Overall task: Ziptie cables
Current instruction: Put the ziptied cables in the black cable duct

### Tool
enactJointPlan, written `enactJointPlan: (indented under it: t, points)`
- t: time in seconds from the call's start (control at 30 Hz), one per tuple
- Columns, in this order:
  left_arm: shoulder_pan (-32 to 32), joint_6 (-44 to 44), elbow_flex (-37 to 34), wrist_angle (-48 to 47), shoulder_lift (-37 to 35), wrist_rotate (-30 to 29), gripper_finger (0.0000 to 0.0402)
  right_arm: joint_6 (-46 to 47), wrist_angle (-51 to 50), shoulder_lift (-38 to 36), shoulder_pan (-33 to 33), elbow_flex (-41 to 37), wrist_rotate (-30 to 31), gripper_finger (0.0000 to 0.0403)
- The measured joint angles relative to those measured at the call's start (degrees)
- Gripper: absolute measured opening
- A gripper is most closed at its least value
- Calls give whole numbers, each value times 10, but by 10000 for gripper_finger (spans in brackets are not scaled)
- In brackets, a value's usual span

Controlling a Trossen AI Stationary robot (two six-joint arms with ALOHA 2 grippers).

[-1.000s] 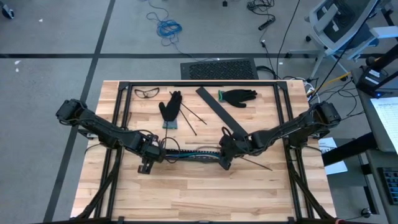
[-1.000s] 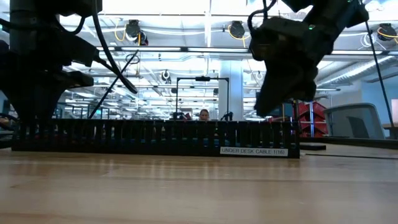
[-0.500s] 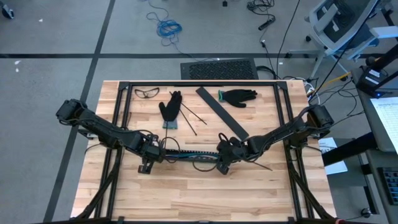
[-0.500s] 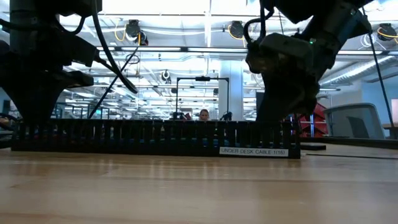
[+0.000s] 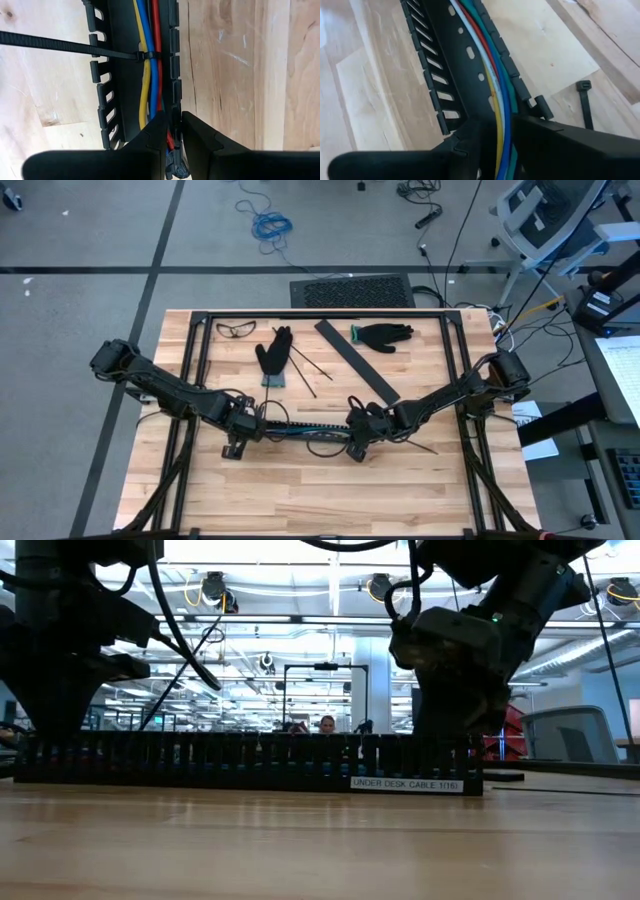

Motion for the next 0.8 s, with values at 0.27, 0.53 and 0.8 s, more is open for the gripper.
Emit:
enactJointPlan:
  t: [0.27,0.53,0.8]
  points:
    - [0,-1,0,0,0,0,54,-4,-2,7,0,0,4,102]
    - [0,-1,0,-30,0,0,54,-5,-26,7,3,0,-4,94]
    - [0,-1,0,-31,0,0,54,-20,-47,7,4,0,-10,8]
